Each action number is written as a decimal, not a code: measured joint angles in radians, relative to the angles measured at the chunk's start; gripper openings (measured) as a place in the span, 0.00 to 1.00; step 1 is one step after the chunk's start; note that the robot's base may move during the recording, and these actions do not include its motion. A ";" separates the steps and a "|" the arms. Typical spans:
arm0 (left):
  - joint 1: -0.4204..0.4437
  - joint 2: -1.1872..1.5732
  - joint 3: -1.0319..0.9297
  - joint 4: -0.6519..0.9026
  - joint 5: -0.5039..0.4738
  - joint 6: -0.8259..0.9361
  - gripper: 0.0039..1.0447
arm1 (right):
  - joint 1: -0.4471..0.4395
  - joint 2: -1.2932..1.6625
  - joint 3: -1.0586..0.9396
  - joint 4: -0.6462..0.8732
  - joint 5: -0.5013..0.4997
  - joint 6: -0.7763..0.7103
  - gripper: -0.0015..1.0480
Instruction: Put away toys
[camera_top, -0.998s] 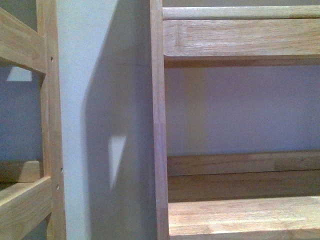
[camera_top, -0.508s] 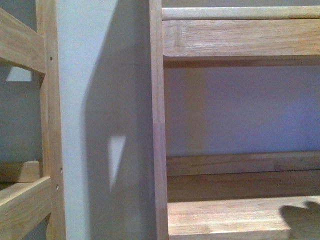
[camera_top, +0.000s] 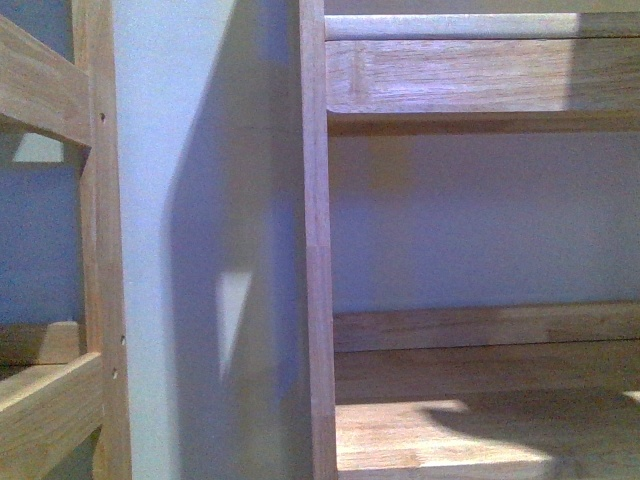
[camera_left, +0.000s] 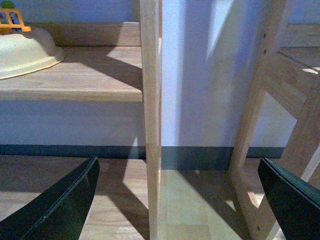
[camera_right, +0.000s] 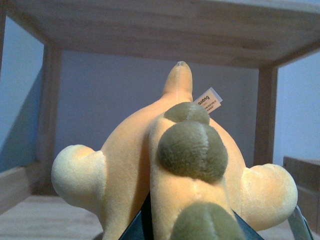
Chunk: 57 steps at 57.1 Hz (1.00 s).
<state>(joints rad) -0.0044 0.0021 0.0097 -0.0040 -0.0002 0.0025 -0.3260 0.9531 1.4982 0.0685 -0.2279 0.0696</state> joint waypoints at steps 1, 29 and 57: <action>0.000 0.000 0.000 0.000 0.000 0.000 0.94 | -0.016 0.012 0.015 0.002 -0.014 0.016 0.07; 0.000 0.000 0.000 0.000 0.000 0.000 0.94 | 0.018 0.562 0.402 0.028 -0.078 0.224 0.07; 0.000 0.000 0.000 0.000 0.000 0.000 0.94 | 0.337 0.793 0.601 0.018 0.046 0.218 0.07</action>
<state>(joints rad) -0.0044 0.0021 0.0097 -0.0040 -0.0002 0.0029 0.0109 1.7466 2.0991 0.0860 -0.1822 0.2874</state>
